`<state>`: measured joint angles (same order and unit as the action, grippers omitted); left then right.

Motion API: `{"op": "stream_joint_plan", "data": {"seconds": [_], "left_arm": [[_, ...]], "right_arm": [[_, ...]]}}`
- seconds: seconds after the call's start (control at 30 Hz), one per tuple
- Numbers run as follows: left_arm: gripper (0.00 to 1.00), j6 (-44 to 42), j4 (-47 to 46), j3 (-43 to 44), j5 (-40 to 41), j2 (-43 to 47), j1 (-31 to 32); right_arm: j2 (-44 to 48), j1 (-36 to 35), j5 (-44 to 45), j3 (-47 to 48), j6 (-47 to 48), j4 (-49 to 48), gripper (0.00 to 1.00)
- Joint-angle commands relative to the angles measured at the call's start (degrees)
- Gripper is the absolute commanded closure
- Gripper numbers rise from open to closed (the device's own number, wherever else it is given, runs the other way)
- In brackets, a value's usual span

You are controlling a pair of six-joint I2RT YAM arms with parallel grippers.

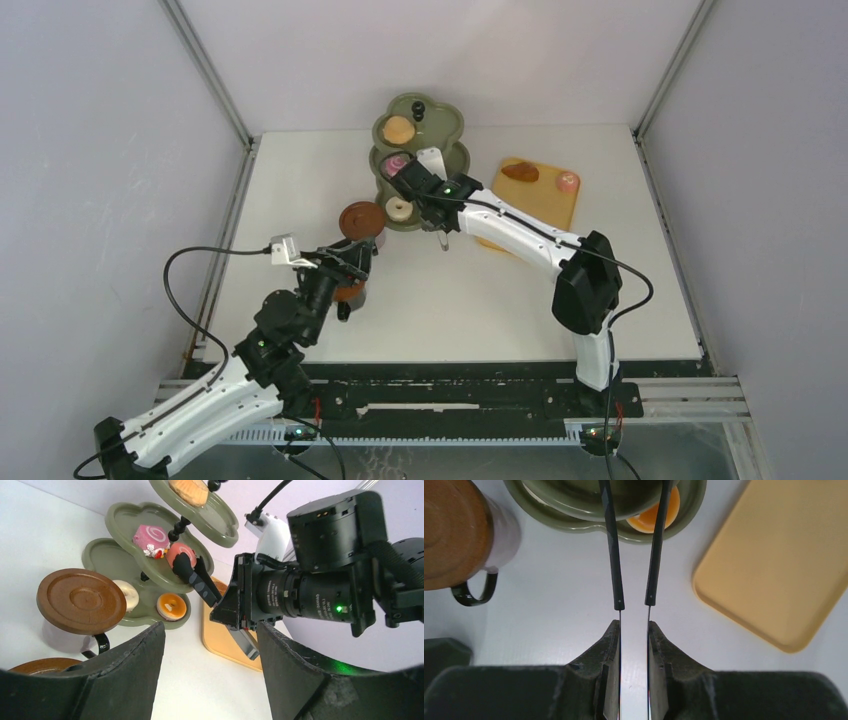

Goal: Serve the afternoon tea
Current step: Place the desert on the desert table.

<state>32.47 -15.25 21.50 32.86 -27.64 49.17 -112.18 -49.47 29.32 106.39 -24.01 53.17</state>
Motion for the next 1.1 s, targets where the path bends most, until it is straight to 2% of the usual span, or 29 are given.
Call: {"op": "stream_joint_plan", "data": {"seconds": [0.0,0.5,1.07], "left_arm": [[0.28,-1.4,-1.3,0.8,-0.3,0.1,0.3],[0.29,-0.9,-2.1,0.9,-0.9,-0.9,0.3],[0.29,-1.3,-1.6,0.6,-0.3,0.4,0.3]], "right_arm": [[4.7,0.2,2.0,-2.6,-1.8,-1.5,0.88],[10.0,-0.7,2.3,-6.3,-1.5,-2.4,0.88],[8.3,-2.9,-2.0,-5.1,-2.9,-0.2,0.88]]}}
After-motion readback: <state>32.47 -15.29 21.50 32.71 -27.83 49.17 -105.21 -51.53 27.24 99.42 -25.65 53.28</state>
